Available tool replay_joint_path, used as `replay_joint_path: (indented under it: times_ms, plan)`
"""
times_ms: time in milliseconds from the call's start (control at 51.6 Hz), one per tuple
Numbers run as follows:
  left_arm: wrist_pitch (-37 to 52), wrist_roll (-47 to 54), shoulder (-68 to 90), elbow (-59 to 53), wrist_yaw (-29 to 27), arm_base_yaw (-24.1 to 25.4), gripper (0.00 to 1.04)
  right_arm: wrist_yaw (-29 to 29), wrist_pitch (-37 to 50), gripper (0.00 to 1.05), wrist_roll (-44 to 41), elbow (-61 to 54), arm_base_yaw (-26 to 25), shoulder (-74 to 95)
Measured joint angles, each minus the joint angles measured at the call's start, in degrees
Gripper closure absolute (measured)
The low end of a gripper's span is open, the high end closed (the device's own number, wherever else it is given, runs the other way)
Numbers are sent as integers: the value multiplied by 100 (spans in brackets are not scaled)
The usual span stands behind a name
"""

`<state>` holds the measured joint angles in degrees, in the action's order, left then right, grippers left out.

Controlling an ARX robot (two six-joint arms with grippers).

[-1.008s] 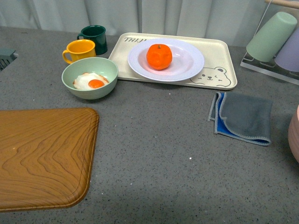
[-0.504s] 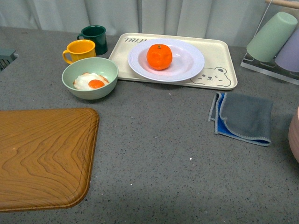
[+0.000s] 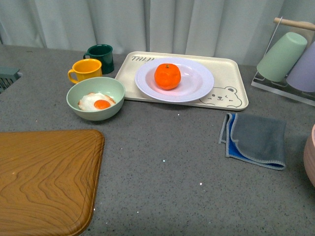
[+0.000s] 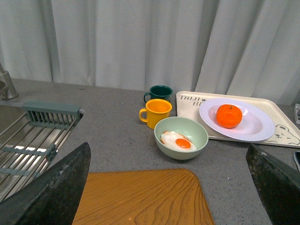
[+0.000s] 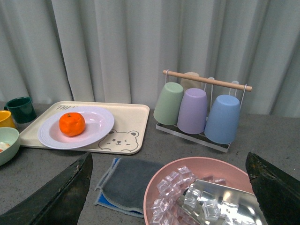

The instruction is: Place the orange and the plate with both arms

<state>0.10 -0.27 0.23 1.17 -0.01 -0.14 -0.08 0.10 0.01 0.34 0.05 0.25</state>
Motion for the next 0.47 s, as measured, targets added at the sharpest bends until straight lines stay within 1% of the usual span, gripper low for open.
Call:
replay_joint_path:
  times_ms: [465]
  plan:
    - [0,0,0,0,0,0,7,0,0,9,2,0,0,0]
